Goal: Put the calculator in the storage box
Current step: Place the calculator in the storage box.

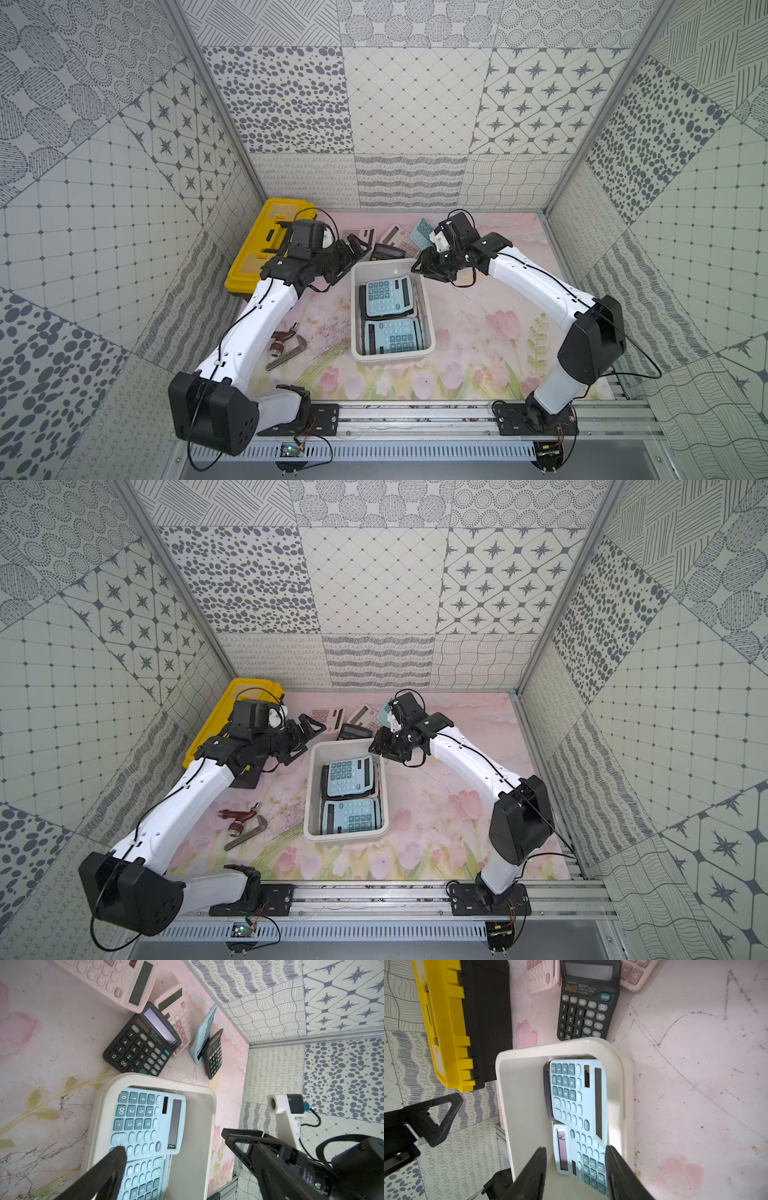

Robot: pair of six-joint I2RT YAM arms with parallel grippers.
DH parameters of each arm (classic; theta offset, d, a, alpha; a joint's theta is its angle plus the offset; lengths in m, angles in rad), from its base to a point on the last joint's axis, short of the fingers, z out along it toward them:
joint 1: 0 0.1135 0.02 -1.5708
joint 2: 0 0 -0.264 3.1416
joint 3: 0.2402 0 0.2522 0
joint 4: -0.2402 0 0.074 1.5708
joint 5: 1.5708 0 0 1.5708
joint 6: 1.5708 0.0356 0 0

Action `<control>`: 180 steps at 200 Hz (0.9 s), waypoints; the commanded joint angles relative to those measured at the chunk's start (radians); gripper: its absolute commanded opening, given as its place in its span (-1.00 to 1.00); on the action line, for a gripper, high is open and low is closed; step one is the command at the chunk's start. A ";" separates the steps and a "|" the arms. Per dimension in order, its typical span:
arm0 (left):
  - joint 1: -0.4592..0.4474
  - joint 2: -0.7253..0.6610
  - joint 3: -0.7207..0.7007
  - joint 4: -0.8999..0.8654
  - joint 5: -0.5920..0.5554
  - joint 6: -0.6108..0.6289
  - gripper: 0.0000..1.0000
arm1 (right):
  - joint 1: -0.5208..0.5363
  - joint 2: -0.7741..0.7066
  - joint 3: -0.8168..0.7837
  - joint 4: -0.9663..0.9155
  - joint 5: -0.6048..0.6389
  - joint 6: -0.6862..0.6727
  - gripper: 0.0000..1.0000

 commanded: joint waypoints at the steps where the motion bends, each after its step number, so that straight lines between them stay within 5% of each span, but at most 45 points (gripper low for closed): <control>1: 0.000 0.090 0.112 0.053 0.064 0.039 0.99 | -0.048 -0.057 -0.040 0.039 -0.024 -0.035 0.12; 65: -0.059 0.427 0.419 0.087 0.133 0.131 0.99 | -0.278 -0.152 -0.176 0.150 -0.105 -0.061 0.52; 93: -0.077 0.582 0.584 0.102 0.140 0.155 0.99 | -0.367 -0.136 -0.204 0.234 -0.120 -0.043 0.53; 180: -0.144 0.919 1.012 -0.025 0.169 0.241 0.99 | -0.454 0.231 -0.007 0.501 -0.133 0.034 0.51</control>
